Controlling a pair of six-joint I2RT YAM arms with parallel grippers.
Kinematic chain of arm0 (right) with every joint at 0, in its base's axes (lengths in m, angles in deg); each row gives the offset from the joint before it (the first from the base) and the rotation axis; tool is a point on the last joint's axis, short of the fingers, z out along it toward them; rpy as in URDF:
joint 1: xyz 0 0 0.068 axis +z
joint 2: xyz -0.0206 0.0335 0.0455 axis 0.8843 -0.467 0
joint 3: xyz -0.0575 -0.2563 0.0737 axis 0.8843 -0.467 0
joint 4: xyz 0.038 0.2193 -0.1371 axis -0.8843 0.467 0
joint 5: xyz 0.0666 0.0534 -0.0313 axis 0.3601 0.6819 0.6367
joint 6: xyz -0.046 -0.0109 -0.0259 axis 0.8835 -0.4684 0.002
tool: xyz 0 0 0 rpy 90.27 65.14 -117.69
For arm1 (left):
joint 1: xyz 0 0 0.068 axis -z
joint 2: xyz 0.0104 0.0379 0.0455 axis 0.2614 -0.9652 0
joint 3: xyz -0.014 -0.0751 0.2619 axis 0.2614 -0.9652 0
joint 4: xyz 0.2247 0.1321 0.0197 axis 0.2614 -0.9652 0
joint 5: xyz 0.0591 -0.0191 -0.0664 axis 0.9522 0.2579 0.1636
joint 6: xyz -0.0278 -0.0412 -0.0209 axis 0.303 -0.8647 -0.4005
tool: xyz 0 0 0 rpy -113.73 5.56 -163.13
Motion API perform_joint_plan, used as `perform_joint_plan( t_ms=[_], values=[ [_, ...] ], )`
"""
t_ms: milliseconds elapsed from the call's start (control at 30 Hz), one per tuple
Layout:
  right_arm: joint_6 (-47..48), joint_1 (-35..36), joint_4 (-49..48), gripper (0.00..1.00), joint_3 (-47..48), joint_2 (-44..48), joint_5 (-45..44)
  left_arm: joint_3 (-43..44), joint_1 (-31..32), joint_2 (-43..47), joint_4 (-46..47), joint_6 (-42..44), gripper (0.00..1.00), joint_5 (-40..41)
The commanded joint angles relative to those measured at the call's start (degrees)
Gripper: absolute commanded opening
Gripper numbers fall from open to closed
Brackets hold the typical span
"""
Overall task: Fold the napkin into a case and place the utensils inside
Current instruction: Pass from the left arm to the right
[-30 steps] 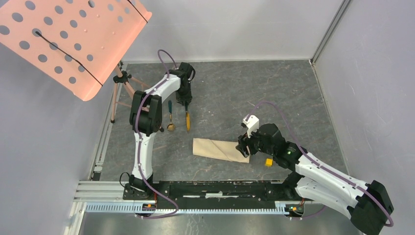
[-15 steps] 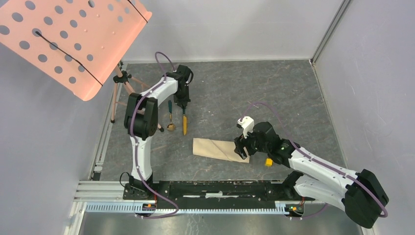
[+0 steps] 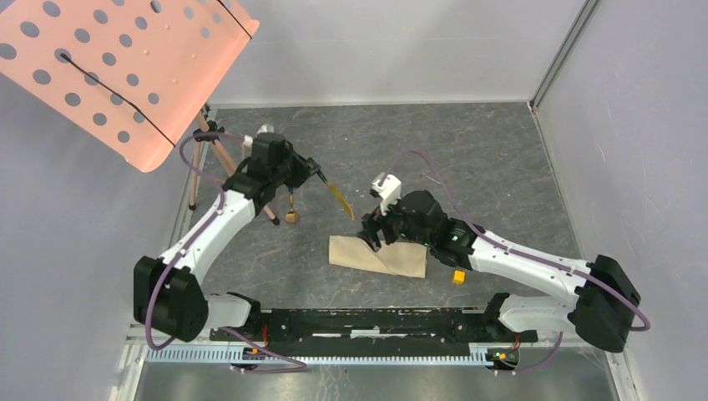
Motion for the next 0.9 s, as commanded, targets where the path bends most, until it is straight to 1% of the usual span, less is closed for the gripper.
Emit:
perform_joint_plan(
  t_ms=[0,67,167,233,300,367,533,600,700,867],
  values=[
    [6.36,7.60,-1.43,0.82,10.40,-5.22,-14.00,-9.93,1.56,5.77,9.71,-19.77,0.02,0.68],
    [7.61,9.36,2.46,0.83,14.36,-8.05,-17.55,-11.35,1.79,7.69,10.67,-20.35,0.02,0.28],
    [-0.59,9.26,5.70,0.81,18.25,-10.59,-21.65,-13.75,1.87,10.71,11.70,-21.96,0.02,-0.60],
    [-6.10,8.93,6.60,0.78,20.07,-11.64,-20.12,-14.98,1.85,12.29,11.38,-22.94,0.02,-1.23],
    [-7.68,8.88,5.77,0.75,20.90,-12.32,-17.46,-16.00,1.85,13.12,9.95,-25.07,0.02,-2.02],
    [-5.17,9.27,5.80,0.71,22.27,-13.50,-16.42,-16.22,1.86,13.27,7.72,-27.01,0.02,-2.88],
    [4.97,13.09,14.21,0.68,29.51,-18.09,-22.79,-15.43,1.82,12.92,4.27,-29.15,0.02,-5.80],
    [9.32,15.14,17.56,0.66,31.93,-19.98,-26.56,-14.19,1.88,12.58,2.02,-28.57,0.02,-6.39],
    [13.68,17.82,21.76,0.61,35.02,-22.42,-32.80,-13.03,1.84,12.43,-0.31,-28.02,0.02,-6.55],
    [17.89,21.08,22.76,0.58,36.37,-24.36,-39.83,-12.53,1.87,12.47,-2.60,-27.40,0.02,-7.14]
  ],
)
